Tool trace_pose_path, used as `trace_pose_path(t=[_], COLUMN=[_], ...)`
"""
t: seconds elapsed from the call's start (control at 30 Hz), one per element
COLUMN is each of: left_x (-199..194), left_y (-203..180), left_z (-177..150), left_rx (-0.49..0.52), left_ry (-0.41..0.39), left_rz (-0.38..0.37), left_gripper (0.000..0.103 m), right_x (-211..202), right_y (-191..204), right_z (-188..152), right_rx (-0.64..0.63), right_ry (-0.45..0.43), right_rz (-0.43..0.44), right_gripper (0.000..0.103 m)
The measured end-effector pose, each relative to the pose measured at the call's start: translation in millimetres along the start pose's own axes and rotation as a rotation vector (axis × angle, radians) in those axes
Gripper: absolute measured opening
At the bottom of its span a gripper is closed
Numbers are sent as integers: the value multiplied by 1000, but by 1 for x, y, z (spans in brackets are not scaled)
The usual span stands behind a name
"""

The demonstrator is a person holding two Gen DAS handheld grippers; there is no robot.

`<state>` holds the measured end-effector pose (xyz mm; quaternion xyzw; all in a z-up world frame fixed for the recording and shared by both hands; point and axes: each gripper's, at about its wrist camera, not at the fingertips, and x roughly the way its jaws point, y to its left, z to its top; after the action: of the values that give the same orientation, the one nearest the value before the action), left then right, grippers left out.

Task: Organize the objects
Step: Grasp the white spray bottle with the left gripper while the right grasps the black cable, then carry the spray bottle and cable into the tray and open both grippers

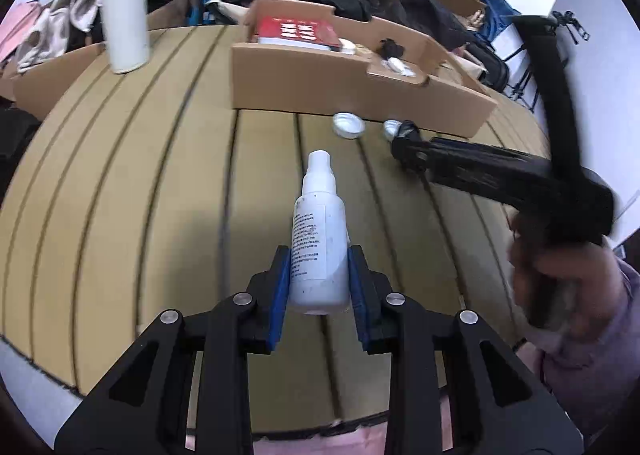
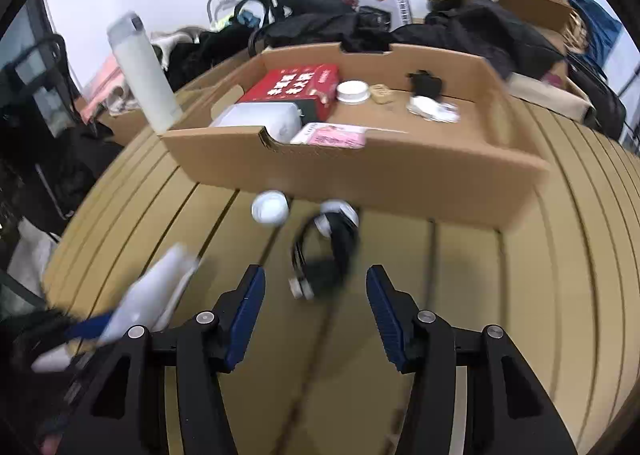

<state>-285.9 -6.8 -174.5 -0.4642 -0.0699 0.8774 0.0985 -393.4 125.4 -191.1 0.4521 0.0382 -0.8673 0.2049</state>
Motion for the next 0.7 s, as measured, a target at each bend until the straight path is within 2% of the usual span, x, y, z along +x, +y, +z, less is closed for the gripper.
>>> trace_pose_path(t=[0.03, 0.07, 0.1, 0.23, 0.33, 0.5, 0.6, 0.7], left_x=[-2, -5, -9, -32, -59, -105, -125, -134], left_y=[3, 4, 4, -3, -17, -41, -51, -61], left_z=[0, 1, 2, 8, 7, -12, -23, -25], left_rx=[-9, -16, -19, -16, -1, 18, 12, 49], left_ry=[-3, -5, -10, -57, -88, -121, -126, -133], left_rz=[2, 6, 9, -11, -43, -81, -104, -104], left_gripper=[24, 24, 24, 24, 24, 24, 24, 24], right_x=[9, 18, 14, -27, -84, -186, -217, -230], right_y=[1, 2, 2, -5, -12, -23, -25, -28], right_z=[2, 2, 2, -10, -31, -92, -121, -136], right_rx=[1, -2, -4, 7, 5, 52, 97, 133], right_ry=[12, 31, 7, 0, -31, -52, -56, -63], right_rz=[-21, -39, -76, -52, -51, -87, -89, -87], right_gripper=[57, 48, 39, 38, 38, 38, 38, 38])
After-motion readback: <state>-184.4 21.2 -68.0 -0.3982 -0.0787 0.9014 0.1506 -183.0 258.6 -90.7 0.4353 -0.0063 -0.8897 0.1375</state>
